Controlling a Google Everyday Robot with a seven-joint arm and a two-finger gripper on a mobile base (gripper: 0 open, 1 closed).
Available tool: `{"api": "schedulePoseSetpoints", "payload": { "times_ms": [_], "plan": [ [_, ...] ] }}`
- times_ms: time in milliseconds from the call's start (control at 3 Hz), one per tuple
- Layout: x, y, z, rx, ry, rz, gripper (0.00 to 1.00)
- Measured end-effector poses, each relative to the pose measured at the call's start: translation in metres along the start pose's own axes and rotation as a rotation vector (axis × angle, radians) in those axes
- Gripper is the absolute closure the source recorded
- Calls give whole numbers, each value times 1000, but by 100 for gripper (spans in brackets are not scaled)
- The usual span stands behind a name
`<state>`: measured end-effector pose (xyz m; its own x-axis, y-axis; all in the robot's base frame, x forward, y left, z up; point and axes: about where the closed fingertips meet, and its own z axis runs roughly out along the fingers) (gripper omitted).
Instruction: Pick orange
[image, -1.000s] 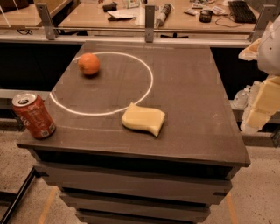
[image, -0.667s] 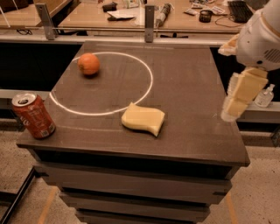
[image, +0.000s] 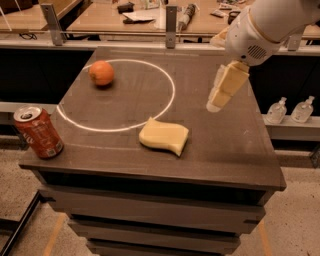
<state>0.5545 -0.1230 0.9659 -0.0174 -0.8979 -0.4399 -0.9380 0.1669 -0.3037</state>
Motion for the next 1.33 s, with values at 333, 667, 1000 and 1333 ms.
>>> {"api": "schedulePoseSetpoints", "payload": {
  "times_ms": [333, 667, 1000, 1333],
  "plan": [
    [-30, -32, 42, 36, -88, 8, 0],
    [-73, -60, 100, 51, -171, 51, 0],
    [-118, -75, 137, 50, -218, 94, 0],
    [-176, -78, 164, 19, -245, 151, 0]
  ]
}}
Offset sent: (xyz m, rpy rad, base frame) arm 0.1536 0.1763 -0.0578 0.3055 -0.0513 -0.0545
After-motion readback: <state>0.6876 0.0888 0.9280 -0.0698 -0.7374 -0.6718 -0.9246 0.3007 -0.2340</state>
